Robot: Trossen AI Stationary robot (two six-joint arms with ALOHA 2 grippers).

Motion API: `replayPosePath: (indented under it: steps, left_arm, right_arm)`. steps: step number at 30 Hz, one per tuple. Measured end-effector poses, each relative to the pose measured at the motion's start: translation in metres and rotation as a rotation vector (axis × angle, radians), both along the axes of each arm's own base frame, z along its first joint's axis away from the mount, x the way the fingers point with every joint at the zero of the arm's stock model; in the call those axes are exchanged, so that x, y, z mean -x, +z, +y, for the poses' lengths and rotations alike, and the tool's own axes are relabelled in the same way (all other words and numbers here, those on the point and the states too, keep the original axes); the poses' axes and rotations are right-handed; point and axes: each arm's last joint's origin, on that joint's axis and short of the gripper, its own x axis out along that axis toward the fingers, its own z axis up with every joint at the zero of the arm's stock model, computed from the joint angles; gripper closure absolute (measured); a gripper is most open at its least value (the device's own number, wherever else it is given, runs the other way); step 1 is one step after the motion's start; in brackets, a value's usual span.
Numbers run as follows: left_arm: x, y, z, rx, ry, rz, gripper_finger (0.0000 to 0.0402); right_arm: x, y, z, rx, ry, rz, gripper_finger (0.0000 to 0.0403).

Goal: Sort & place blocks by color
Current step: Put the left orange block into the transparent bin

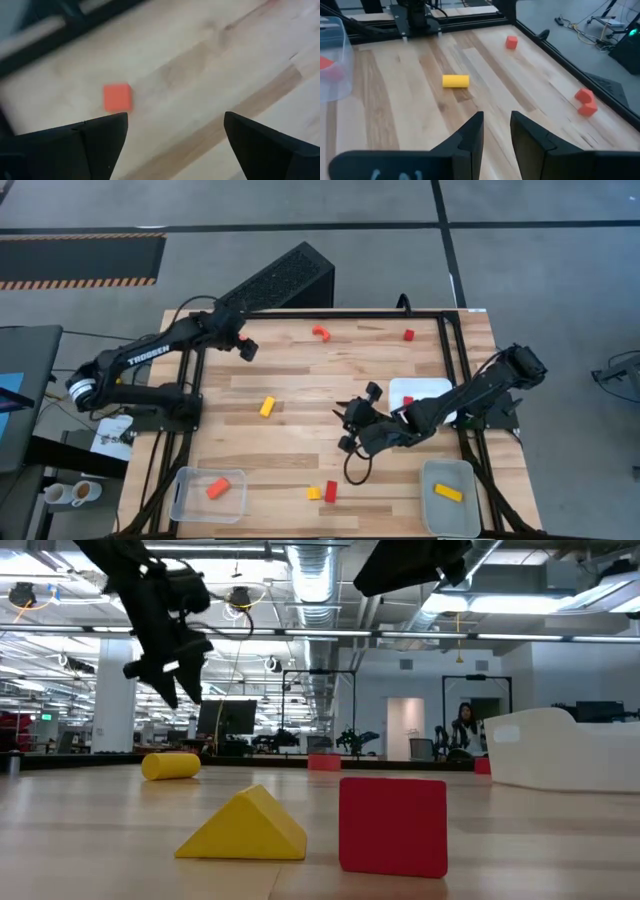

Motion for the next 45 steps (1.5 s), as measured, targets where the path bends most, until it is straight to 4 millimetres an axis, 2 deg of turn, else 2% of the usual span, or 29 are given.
replayPosePath:
  steps: [3, 8, 15, 21, 25, 29, 38, 45]
  left_arm:
    - [-0.007, -0.015, 0.004, 0.084, -0.010, 0.028, 0.0085]
    - [-0.013, -0.036, 0.018, 0.121, -0.023, 0.110, 0.0085]
    - [-0.018, -0.051, 0.047, 0.185, 0.005, 0.186, 0.0085]
    - [-0.025, -0.049, 0.070, 0.205, 0.014, 0.318, 0.0085]
    - [-0.030, -0.039, 0.077, 0.196, -0.001, 0.349, 0.0085]
    - [-0.027, -0.037, 0.081, 0.190, -0.012, 0.354, 0.0085]
    - [-0.002, -0.054, 0.090, 0.251, 0.046, 0.315, 0.0085]
    - [-0.003, -0.062, 0.094, 0.206, 0.046, 0.237, 0.0085]
  right_arm:
    - [-0.001, 0.000, -0.001, 0.000, -0.003, -0.004, 0.0285]
    - [-0.001, 0.000, -0.001, 0.005, 0.000, 0.001, 0.0284]
    - [0.000, 0.000, 0.000, 0.019, 0.022, 0.016, 0.0284]
    - [0.000, 0.000, 0.002, 0.014, 0.044, 0.026, 0.0284]
    - [0.002, -0.001, 0.004, 0.032, 0.060, 0.043, 0.0284]
    - [0.002, -0.002, 0.004, 0.038, 0.061, 0.055, 0.0284]
    - [0.003, -0.002, 0.004, 0.039, 0.064, 0.060, 0.0285]
    - [0.003, -0.002, 0.004, 0.039, 0.063, 0.056, 0.0285]
